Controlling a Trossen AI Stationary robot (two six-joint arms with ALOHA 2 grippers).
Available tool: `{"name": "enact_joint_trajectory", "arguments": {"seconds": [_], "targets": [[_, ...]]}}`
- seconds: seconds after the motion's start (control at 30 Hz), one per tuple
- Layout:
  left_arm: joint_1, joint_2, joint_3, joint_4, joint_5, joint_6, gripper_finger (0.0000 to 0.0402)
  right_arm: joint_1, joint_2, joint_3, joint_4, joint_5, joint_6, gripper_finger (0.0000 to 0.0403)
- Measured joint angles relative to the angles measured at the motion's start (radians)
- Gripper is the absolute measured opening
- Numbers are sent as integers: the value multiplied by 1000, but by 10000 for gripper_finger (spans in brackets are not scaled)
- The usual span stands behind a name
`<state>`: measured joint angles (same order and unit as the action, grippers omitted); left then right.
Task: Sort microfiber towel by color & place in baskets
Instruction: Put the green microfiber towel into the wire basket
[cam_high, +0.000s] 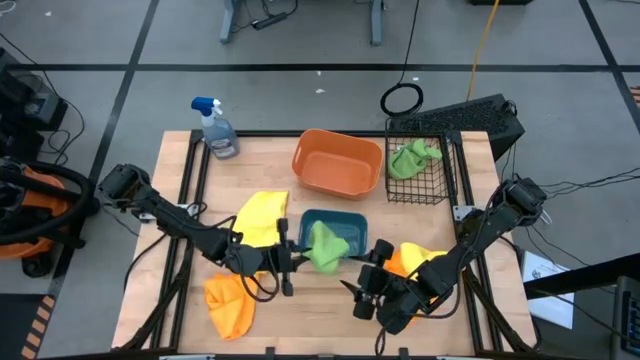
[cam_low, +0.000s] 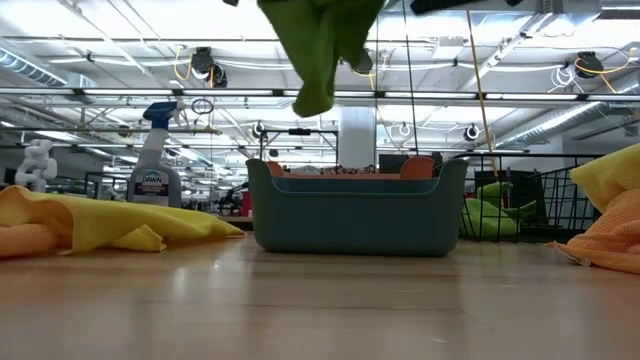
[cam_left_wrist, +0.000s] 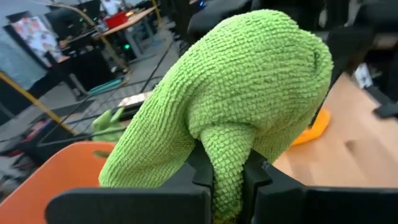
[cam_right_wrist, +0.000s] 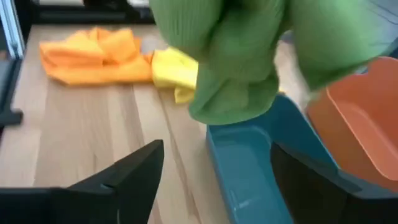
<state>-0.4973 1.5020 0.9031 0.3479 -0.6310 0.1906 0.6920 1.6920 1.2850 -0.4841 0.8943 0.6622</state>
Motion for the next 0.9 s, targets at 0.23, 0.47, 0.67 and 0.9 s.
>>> {"name": "enact_joint_trajectory", "arguments": {"seconds": [0.23, 0.47, 0.67, 0.9], "targets": [[1, 0, 0, -26, -30, 1, 21, 6, -30, 0, 221, 129, -181, 293], [4, 0, 0, -55, -29, 1, 21, -27, -18, 0, 396, 148, -492, 293], [4, 0, 0, -53, -29, -1, 21, -73, 6, 0, 430, 72, -607, 293], [5, 0, -1, -47, -5, -2, 21, -122, 75, 0, 534, 65, -746, 293]]}}
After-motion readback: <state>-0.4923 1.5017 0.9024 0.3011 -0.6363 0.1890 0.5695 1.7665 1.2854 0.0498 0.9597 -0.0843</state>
